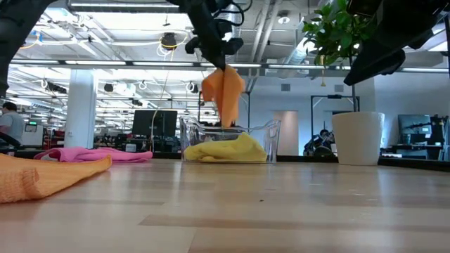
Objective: Fold microfiber towels
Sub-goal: Put the folded right orange towel into the transparent bin
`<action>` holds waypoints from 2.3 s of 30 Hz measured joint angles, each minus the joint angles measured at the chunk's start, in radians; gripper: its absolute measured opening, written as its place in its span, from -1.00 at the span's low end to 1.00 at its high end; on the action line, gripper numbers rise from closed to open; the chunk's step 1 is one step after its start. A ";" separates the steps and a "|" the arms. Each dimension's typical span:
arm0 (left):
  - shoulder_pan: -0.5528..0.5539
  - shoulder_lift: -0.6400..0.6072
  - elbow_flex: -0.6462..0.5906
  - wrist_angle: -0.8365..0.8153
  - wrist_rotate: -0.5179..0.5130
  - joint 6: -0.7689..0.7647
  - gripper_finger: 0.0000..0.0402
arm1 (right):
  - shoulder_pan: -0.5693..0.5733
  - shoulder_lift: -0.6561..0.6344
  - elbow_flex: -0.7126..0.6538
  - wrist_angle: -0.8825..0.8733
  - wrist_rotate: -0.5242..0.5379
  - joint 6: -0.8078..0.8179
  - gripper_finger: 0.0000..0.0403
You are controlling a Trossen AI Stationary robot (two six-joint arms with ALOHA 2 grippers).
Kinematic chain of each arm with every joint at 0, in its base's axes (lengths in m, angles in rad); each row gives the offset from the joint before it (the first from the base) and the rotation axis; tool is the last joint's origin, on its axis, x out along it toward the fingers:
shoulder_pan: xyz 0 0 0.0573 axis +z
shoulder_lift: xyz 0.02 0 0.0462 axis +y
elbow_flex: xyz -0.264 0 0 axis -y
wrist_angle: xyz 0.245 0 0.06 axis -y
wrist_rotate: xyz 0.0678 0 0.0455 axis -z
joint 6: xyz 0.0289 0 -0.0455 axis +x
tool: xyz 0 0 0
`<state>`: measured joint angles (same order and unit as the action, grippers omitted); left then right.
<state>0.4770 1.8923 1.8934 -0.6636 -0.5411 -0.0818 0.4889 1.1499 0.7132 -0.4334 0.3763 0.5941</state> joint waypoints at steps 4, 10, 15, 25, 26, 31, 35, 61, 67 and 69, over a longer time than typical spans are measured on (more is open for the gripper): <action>-0.007 0.001 -0.005 -0.031 0.033 -0.019 -1.00 | 0.000 0.000 0.000 0.001 0.000 0.000 0.24; -0.044 0.008 -0.104 -0.077 0.039 -0.054 -1.00 | 0.000 0.000 0.000 0.000 0.000 0.000 0.24; -0.075 0.009 -0.152 -0.125 0.040 -0.061 -1.00 | 0.000 0.000 0.000 0.000 0.000 0.000 0.24; -0.146 0.009 -0.181 -0.146 0.149 -0.061 -1.00 | 0.000 0.000 0.000 0.000 0.000 0.000 0.24; -0.151 0.009 -0.181 -0.147 0.150 -0.061 -1.00 | 0.000 0.000 0.000 0.000 0.000 0.000 0.24; -0.155 0.009 -0.181 -0.184 0.155 -0.074 -1.00 | 0.000 0.000 0.000 0.000 0.000 0.000 0.24; -0.153 0.009 -0.181 -0.191 0.152 -0.082 -0.99 | 0.000 0.000 0.000 0.000 0.000 0.000 0.24; -0.143 0.008 -0.181 -0.181 0.176 0.008 -0.25 | -0.001 0.000 0.000 0.000 0.018 0.000 0.24; -0.074 0.074 -0.180 -0.181 0.333 0.081 -0.30 | -0.024 0.000 0.000 0.001 0.019 0.000 0.24; -0.057 0.103 -0.182 -0.174 0.339 0.097 -0.32 | -0.033 0.000 0.000 -0.002 0.019 0.000 0.24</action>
<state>0.4202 1.9949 1.7119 -0.8378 -0.2021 0.0152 0.4557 1.1500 0.7132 -0.4354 0.3954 0.5941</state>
